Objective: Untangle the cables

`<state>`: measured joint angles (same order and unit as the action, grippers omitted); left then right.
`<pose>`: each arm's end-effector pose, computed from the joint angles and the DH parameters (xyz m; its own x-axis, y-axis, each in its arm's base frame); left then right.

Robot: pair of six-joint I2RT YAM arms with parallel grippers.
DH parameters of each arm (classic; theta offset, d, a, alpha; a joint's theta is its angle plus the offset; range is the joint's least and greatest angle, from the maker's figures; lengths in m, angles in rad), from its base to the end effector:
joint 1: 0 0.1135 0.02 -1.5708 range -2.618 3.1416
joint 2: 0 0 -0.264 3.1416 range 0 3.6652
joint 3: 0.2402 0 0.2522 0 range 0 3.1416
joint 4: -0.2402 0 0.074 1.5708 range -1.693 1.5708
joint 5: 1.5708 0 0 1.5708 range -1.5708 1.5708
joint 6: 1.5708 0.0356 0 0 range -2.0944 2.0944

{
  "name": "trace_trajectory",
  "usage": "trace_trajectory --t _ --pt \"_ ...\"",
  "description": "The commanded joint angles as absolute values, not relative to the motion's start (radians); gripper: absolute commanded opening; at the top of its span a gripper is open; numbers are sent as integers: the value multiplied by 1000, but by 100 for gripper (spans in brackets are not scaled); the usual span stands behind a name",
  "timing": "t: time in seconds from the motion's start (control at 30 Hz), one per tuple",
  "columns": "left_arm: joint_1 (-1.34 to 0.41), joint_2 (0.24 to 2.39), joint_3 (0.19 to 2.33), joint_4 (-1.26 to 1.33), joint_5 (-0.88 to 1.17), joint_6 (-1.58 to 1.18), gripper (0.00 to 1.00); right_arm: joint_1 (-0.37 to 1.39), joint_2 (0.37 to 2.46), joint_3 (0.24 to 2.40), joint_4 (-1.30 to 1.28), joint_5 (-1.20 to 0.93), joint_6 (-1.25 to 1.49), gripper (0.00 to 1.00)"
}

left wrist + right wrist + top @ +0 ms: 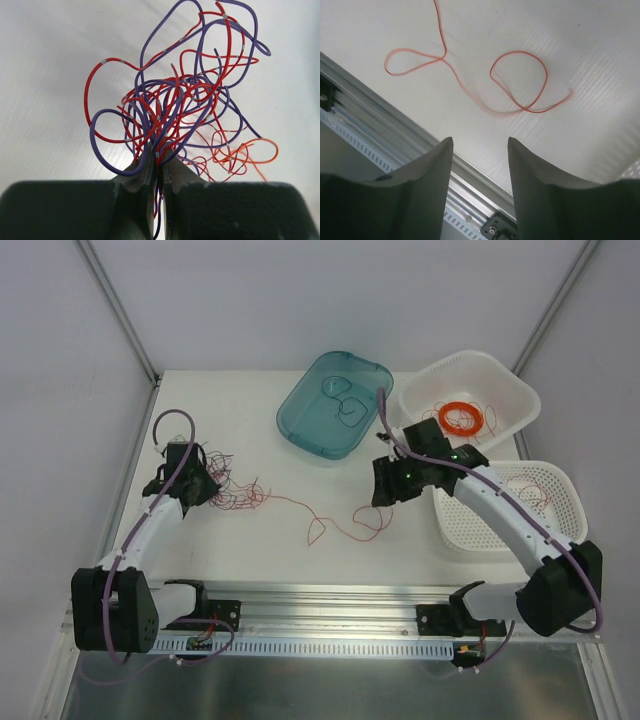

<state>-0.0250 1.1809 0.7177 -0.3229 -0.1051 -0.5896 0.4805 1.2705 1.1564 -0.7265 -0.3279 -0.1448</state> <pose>0.2429 -0.0023 0.2245 -0.5606 -0.5391 -0.6286 -0.4342 0.8377 -0.3312 0.2288 0.1322 0.3172 -0.5631 -0.4476 -0.6947 -0.7168 0.6828 0.1412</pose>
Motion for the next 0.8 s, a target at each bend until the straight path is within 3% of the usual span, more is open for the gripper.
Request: trace_trajectory --t 0.0,0.07,0.4,0.73,0.77 --pt "-23 1094 683 -341 -8 -511 0 569 1285 1167 -700 -298 -164 54" --pt "-23 1054 666 -345 -2 -509 0 625 1334 1186 -670 -279 -166 58" --pt "-23 913 620 -373 118 -514 0 805 1618 1285 -416 -339 -178 60" --pt "-23 816 676 -442 228 -552 0 818 1818 1333 -166 -463 -199 63" --pt "-23 812 695 -449 235 -552 0 818 1824 1335 -152 -477 -202 67"
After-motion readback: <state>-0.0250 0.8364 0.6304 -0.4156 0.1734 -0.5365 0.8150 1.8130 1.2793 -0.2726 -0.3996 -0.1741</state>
